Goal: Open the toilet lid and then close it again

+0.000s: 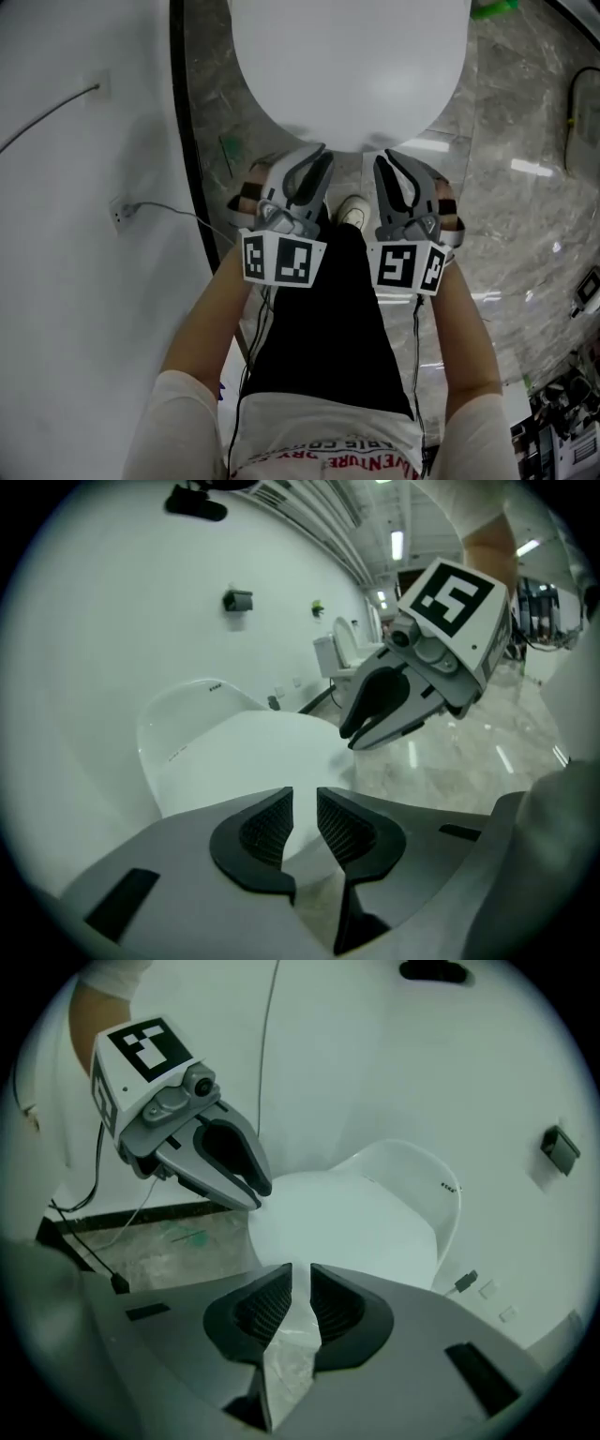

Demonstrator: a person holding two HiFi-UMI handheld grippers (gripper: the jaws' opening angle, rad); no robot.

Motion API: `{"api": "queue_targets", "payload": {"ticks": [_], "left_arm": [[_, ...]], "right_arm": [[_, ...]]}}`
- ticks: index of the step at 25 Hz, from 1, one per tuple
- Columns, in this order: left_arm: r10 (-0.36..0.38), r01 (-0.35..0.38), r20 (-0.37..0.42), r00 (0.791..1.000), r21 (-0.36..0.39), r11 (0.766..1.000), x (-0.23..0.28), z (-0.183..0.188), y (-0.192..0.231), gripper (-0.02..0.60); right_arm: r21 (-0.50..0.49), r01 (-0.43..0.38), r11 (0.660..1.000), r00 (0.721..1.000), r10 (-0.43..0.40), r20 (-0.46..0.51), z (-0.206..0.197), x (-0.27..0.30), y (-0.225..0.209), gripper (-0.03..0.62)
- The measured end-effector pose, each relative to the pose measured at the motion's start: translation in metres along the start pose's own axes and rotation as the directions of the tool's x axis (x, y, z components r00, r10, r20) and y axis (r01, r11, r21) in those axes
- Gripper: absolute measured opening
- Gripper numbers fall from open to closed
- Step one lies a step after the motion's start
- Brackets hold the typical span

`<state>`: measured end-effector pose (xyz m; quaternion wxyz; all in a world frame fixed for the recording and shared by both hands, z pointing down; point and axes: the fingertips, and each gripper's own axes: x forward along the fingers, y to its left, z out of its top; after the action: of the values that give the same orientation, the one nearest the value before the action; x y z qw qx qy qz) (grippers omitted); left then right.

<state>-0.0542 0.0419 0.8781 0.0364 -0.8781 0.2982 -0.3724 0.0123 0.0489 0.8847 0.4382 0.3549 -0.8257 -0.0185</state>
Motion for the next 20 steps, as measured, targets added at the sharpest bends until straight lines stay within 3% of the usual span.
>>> {"api": "queue_targets", "payload": {"ticks": [2,5,10,13,20], "left_arm": [[-0.001,0.003,-0.031,1.0,0.07,0.998,0.007,-0.009,-0.004,0.112],[-0.001,0.01,-0.063,0.998,0.148,0.989,0.016,-0.019,-0.009,0.154],[0.036,-0.008,-0.098,0.994,0.277,0.961,0.029,-0.031,-0.013,0.218],[0.052,-0.011,-0.129,0.99,0.298,0.954,0.035,-0.038,-0.014,0.244],[0.081,-0.035,-0.13,0.988,0.326,0.945,0.037,-0.038,-0.01,0.244]], "right_arm": [[-0.064,-0.005,0.998,1.0,0.003,-0.023,-0.007,0.006,0.005,0.026],[-0.165,-0.008,0.986,0.998,-0.001,-0.056,-0.015,0.016,0.01,0.085],[-0.367,0.029,0.93,0.996,-0.059,-0.07,-0.022,0.026,0.016,0.091],[-0.448,0.028,0.893,0.994,-0.072,-0.083,-0.029,0.03,0.019,0.091],[-0.494,0.038,0.869,0.99,-0.098,-0.097,-0.032,0.031,0.013,0.104]]}}
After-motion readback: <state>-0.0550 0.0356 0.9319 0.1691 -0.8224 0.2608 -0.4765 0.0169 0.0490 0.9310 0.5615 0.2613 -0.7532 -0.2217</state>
